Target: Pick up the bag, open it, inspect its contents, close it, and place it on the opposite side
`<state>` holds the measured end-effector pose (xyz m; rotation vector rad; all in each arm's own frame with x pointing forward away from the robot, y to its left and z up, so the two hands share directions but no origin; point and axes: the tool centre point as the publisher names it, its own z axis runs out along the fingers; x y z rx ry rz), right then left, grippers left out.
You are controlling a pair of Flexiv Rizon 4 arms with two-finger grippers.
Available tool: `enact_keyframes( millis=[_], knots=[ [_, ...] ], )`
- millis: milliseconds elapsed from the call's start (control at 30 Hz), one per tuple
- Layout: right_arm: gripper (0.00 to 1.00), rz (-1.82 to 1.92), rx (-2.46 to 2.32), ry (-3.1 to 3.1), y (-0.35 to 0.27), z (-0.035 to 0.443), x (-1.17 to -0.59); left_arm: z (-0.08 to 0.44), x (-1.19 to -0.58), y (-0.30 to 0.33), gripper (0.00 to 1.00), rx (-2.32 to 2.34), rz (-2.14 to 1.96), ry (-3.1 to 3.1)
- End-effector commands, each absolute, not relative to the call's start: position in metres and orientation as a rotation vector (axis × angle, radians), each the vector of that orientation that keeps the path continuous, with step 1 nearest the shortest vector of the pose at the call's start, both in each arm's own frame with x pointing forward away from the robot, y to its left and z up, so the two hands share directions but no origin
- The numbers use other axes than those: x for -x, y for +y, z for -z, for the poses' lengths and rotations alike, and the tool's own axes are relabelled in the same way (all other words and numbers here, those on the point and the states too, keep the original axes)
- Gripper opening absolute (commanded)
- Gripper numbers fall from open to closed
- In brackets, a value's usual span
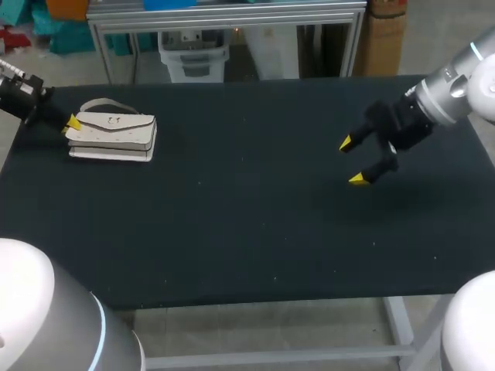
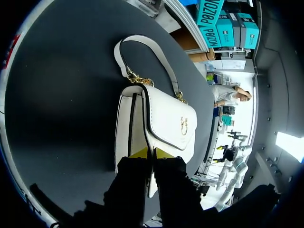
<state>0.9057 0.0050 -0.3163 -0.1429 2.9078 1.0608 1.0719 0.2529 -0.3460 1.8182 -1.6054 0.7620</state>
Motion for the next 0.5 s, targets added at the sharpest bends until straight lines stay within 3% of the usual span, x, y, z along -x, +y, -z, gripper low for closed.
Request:
enact_keyframes(
  millis=[33,500],
  knots=[
    [1.0,-1.052,0.132,2.899,0.009,0.321,-0.906,0.347,-1.074,0.244,0.0,-1.668,-0.585,-1.63],
    [1.0,-1.029,0.069,2.904,0.009,0.326,-0.908,0.35,-1.049,0.186,0.0,-1.535,-0.609,-1.662]
  ],
)
